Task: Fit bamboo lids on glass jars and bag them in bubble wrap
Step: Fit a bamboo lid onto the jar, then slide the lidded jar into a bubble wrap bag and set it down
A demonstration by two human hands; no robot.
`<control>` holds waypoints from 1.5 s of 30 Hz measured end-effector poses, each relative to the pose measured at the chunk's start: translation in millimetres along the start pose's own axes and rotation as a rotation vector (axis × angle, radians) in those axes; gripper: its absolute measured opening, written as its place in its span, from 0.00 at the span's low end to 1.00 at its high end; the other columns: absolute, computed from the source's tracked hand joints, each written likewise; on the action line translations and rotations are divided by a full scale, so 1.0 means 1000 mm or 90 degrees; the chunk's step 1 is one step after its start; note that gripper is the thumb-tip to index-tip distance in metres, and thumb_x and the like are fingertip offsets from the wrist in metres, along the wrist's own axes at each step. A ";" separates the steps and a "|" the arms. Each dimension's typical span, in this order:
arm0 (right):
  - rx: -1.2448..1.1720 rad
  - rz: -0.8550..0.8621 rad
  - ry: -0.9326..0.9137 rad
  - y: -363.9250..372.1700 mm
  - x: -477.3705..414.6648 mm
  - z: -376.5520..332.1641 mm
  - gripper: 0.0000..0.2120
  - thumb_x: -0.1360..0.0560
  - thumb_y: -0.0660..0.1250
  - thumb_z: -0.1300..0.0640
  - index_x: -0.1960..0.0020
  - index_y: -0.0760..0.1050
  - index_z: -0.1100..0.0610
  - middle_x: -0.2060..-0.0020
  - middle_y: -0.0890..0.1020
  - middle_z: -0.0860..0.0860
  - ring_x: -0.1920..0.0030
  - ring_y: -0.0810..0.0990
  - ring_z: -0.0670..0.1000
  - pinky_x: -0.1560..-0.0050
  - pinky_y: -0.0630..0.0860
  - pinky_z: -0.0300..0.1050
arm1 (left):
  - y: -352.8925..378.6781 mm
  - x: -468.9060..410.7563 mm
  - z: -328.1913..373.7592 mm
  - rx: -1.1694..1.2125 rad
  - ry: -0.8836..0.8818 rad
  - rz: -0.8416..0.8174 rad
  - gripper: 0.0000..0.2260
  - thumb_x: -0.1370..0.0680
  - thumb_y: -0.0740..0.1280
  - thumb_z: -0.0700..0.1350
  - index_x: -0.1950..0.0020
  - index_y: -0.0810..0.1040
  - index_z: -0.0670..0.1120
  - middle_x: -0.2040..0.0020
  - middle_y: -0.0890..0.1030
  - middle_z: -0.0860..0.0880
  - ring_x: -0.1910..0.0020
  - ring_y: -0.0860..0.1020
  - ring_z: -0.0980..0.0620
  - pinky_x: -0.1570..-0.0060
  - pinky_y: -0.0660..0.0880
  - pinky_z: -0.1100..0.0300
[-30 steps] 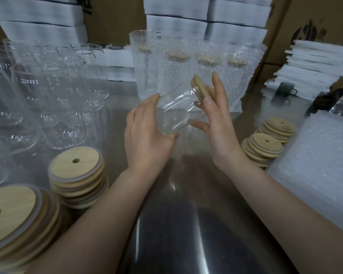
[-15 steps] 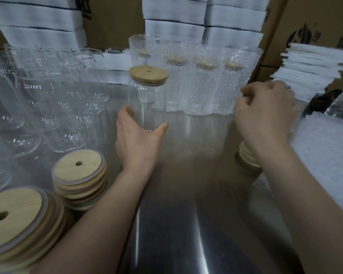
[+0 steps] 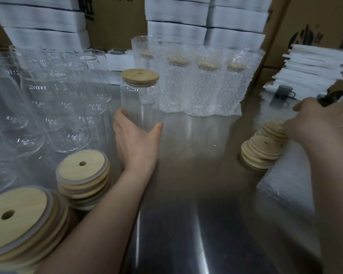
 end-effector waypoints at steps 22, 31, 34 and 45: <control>-0.060 -0.053 0.004 0.017 -0.043 0.025 0.26 0.25 0.65 0.67 0.28 0.65 0.61 0.29 0.63 0.66 0.31 0.64 0.70 0.30 0.64 0.65 | -0.024 0.054 0.100 -0.023 0.513 0.099 0.32 0.33 0.68 0.33 0.32 0.61 0.46 0.30 0.63 0.32 0.29 0.65 0.35 0.35 0.64 0.32; -0.174 0.083 -0.075 0.002 -0.041 0.023 0.25 0.27 0.64 0.67 0.30 0.69 0.57 0.31 0.69 0.64 0.34 0.69 0.70 0.33 0.68 0.66 | 0.001 0.072 0.104 0.027 0.583 -0.098 0.11 0.29 0.61 0.32 0.52 0.82 0.38 0.57 0.83 0.44 0.58 0.81 0.42 0.59 0.77 0.47; -0.251 0.186 -0.110 -0.012 -0.029 0.016 0.24 0.29 0.63 0.66 0.35 0.72 0.53 0.33 0.71 0.61 0.34 0.71 0.66 0.36 0.71 0.65 | 0.011 0.071 0.096 0.033 0.514 -0.174 0.11 0.27 0.61 0.36 0.52 0.82 0.42 0.58 0.83 0.48 0.60 0.81 0.46 0.63 0.77 0.50; -0.434 0.341 -0.371 -0.043 0.051 -0.049 0.21 0.32 0.58 0.70 0.43 0.78 0.58 0.46 0.78 0.60 0.51 0.76 0.50 0.55 0.68 0.30 | 0.066 0.084 0.057 0.135 0.157 -0.575 0.25 0.31 0.68 0.58 0.35 0.76 0.54 0.49 0.81 0.58 0.62 0.77 0.58 0.55 0.74 0.63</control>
Point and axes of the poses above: each hand's wrist, its own x-axis away from the middle knuckle, its own y-axis out of the palm, z = x × y, the point moved 8 cm from there along -x, towards the middle knuckle
